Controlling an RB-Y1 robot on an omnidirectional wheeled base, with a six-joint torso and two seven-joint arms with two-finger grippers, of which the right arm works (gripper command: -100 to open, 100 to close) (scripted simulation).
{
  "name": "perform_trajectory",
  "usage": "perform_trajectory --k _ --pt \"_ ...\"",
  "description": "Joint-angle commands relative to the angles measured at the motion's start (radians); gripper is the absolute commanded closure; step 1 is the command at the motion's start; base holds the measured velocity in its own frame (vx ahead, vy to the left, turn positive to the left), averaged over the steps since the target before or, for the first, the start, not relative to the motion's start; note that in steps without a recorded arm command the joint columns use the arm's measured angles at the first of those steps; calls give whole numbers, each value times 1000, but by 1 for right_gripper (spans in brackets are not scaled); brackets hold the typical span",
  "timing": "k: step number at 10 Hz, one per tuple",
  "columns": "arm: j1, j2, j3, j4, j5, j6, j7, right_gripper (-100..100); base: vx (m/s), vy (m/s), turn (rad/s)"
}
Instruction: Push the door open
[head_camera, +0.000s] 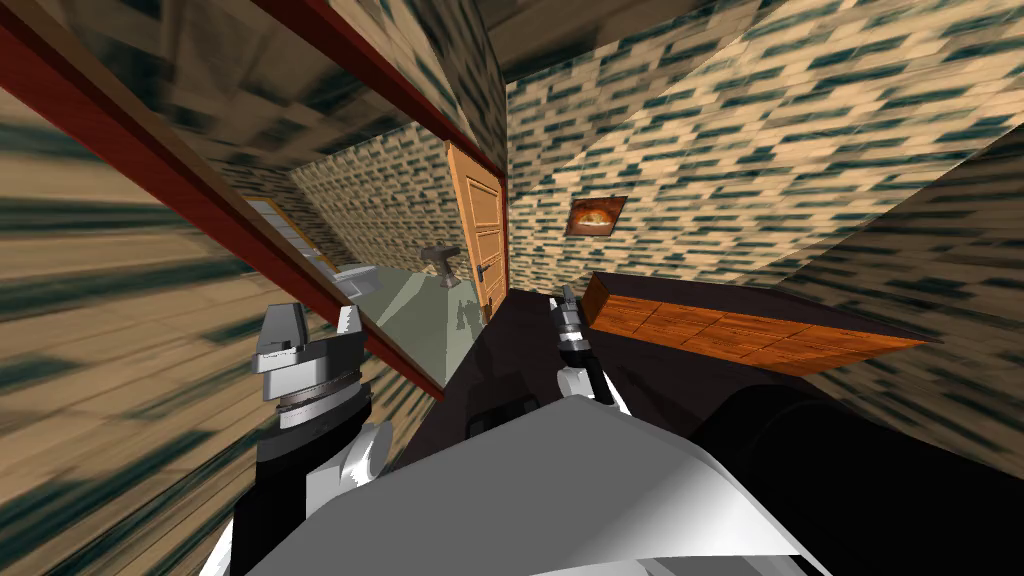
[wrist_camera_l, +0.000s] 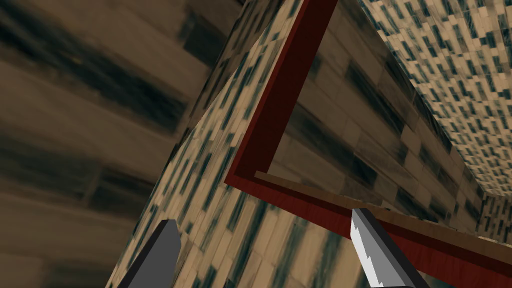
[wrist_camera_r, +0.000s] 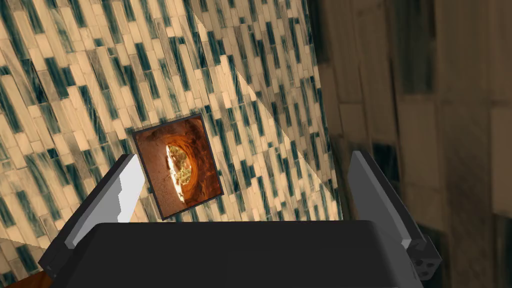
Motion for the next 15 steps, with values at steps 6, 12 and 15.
perform_trajectory --k 6,12,15 --pt "-57 -90 56 92 8 -21 -70 -100 199 -28 57" --pt "-124 -185 124 201 18 -46 -154 -100 191 -38 66" --pt "-161 -235 160 261 24 -59 -199 -100 202 -59 79"
